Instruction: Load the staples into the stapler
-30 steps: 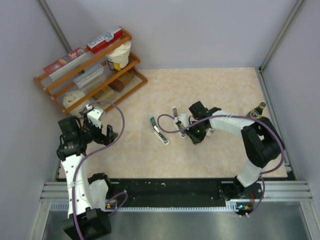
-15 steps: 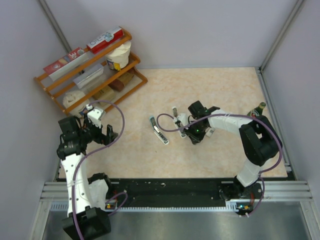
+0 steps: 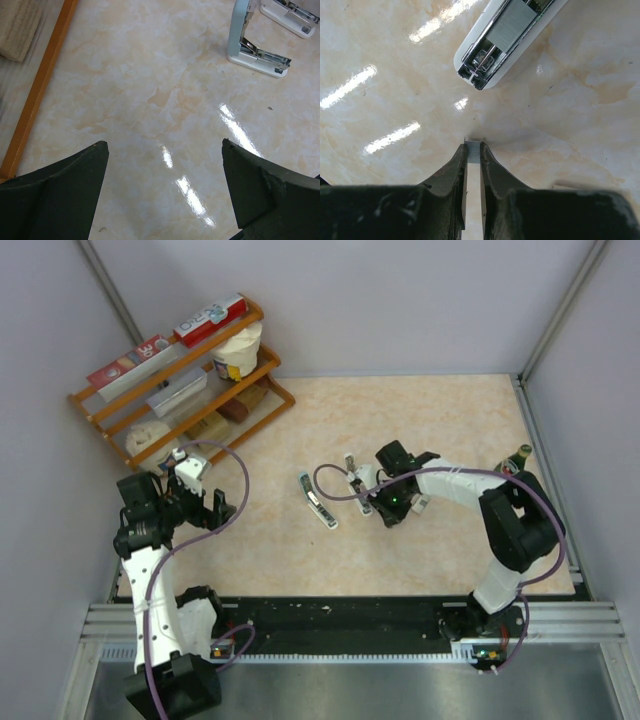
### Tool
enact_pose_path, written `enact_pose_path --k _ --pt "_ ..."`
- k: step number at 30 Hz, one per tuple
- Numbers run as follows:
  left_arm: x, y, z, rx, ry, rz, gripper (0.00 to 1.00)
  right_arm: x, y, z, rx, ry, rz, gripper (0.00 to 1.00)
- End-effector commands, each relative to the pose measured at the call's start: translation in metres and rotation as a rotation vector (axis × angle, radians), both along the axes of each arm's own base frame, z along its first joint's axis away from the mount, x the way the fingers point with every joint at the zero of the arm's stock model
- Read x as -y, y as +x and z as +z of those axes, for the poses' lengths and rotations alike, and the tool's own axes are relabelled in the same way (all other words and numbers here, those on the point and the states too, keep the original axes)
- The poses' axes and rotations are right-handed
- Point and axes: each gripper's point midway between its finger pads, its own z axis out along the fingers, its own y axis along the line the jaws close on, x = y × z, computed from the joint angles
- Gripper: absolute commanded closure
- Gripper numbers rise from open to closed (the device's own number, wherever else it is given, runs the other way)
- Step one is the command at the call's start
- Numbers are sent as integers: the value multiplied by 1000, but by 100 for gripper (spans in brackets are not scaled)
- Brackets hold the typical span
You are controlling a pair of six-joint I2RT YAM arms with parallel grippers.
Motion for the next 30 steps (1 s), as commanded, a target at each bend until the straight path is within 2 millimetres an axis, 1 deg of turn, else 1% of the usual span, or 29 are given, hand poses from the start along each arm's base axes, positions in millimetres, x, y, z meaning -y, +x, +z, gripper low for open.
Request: enact_pose_path --k 1,5,8,12,15,18,20,22,24,28,30 --pt "0 4 3 18 3 -14 1 -17 22 43 117 74 -64 93" --pt "0 4 3 17 2 -16 1 -28 30 71 213 108 -100 93" --pt "-1 3 2 19 6 -15 1 -44 35 95 282 153 -109 93" --pt "-3 4 2 23 14 -5 1 -72 47 126 334 248 -158 92" --pt "-3 4 2 26 16 -3 1 -96 60 143 334 342 -228 91" --pt "-3 4 2 27 19 1 1 -120 68 146 354 392 -249 91" --pt "-4 4 2 28 22 6 1 -134 71 144 379 405 -254 91" --pt "-4 4 3 34 25 6 1 -147 68 141 380 410 -256 91" --pt "-5 5 2 33 25 12 1 -159 59 136 361 419 -263 91" --pt "-6 4 2 34 32 16 1 -174 53 125 367 422 -279 91" --pt "-5 4 2 37 29 10 1 -174 49 118 372 401 -289 90"
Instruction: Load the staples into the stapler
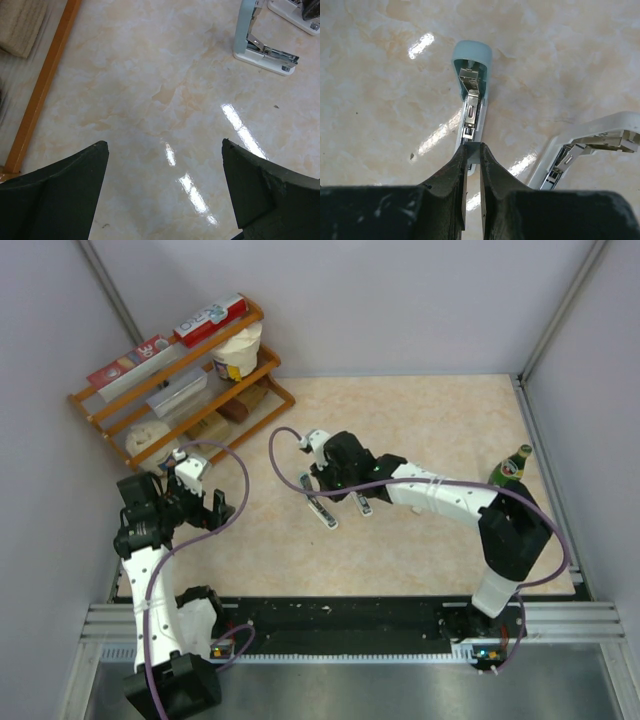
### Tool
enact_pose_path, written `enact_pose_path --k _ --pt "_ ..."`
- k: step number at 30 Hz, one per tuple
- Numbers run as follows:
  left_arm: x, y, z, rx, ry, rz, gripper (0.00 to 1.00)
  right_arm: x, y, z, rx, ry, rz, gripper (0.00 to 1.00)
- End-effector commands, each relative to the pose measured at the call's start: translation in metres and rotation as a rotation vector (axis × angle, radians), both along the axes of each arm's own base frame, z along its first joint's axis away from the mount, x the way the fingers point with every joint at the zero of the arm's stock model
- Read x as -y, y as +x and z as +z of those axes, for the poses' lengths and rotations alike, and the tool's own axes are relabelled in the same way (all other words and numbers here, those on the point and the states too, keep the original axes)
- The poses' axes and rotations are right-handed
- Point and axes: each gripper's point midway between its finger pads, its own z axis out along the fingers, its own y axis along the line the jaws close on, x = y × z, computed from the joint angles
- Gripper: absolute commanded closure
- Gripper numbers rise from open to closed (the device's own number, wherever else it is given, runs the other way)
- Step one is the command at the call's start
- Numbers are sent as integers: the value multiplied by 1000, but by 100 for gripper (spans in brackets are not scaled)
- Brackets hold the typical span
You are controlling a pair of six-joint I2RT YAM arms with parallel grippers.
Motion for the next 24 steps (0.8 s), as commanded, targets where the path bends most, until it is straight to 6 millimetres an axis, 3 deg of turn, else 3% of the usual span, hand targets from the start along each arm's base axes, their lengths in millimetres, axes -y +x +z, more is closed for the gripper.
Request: enact_pose_path --k 1,10,24 --pt "-1 3 5 41 12 -1 1 -17 6 10 43 70 -72 91" --pt "-2 3 4 39 14 3 1 -8 1 -22 25 46 -114 90" --pt "-3 3 4 41 20 12 1 -9 0 -42 24 35 -112 90"
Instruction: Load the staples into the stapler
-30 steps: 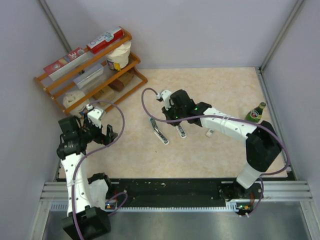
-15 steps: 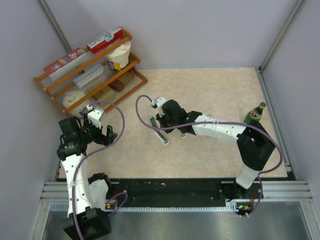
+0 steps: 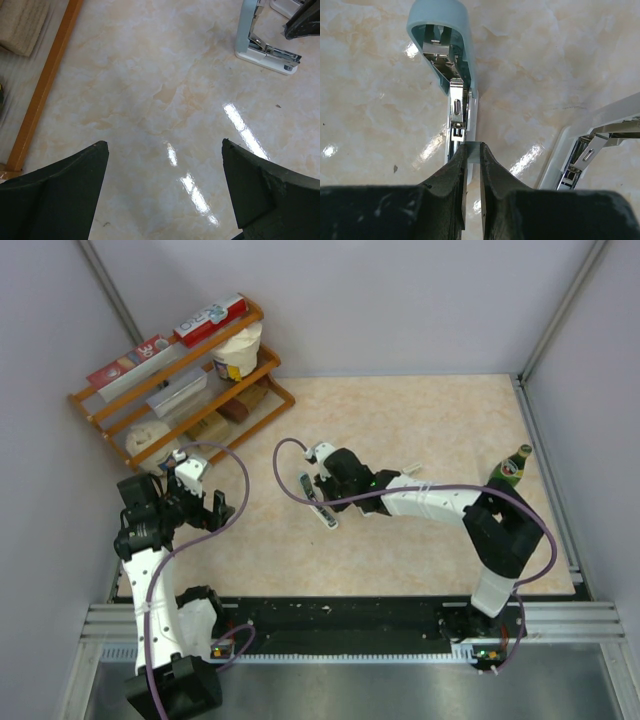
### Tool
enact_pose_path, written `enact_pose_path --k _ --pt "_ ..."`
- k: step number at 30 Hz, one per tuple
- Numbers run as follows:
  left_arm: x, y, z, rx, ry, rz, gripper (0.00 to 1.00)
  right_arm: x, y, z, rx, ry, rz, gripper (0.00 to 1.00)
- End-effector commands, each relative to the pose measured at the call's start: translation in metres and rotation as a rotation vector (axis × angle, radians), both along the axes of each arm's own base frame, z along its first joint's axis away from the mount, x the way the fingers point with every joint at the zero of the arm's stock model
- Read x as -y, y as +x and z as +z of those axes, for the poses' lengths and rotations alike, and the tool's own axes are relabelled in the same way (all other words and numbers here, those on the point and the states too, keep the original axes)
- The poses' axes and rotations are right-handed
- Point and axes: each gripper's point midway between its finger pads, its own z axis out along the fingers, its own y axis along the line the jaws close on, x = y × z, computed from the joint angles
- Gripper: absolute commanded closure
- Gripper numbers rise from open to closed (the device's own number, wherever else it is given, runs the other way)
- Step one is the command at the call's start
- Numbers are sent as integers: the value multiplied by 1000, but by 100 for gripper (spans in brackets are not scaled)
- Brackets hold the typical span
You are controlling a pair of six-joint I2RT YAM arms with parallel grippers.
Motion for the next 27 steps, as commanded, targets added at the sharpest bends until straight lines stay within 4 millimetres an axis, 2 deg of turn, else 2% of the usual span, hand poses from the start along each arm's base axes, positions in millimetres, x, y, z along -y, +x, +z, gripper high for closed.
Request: enact_pose_path --k 1,16,27 --pt "-3 5 5 37 13 6 1 -11 4 3 34 38 -2 90" --pt "-4 5 4 36 15 5 1 -16 -3 -11 22 35 30 90" --pt "-4 5 3 36 21 7 1 -21 -14 -9 -12 45 48 90"
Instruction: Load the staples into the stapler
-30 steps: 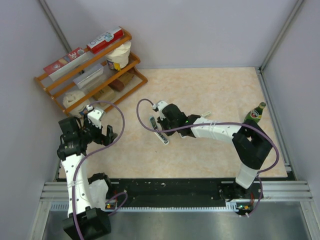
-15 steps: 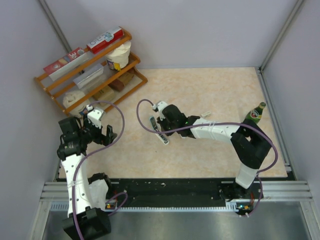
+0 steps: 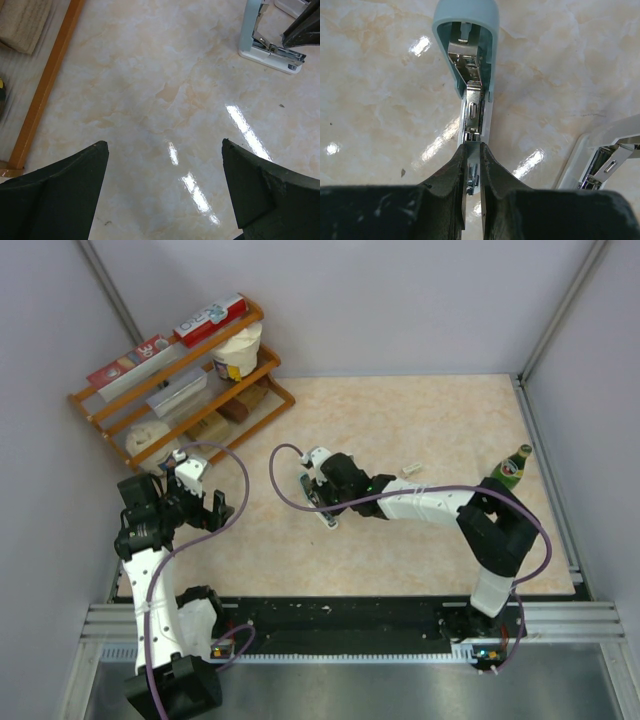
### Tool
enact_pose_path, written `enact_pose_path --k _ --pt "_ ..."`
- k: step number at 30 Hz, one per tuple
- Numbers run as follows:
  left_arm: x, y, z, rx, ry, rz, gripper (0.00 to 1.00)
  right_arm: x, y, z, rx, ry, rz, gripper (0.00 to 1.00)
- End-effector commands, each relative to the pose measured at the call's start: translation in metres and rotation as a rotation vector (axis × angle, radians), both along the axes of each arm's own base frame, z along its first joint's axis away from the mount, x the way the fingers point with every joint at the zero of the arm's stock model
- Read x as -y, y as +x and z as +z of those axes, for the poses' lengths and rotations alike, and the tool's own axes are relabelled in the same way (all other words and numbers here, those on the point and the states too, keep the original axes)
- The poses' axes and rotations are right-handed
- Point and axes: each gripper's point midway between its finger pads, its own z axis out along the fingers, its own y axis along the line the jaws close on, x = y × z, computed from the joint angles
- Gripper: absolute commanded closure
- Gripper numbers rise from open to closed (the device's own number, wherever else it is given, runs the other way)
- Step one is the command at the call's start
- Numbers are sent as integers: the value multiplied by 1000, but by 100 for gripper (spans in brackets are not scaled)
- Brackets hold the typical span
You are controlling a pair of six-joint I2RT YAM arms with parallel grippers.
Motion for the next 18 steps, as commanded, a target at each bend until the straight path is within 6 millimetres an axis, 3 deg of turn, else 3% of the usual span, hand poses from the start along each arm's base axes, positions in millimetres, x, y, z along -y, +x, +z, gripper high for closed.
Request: enact_pose_path --k 1,18 --pt "-2 4 4 35 12 -1 1 -9 -8 1 -20 26 14 90" --pt "-3 5 4 34 14 4 1 -4 -14 -6 -56 5 13 90"
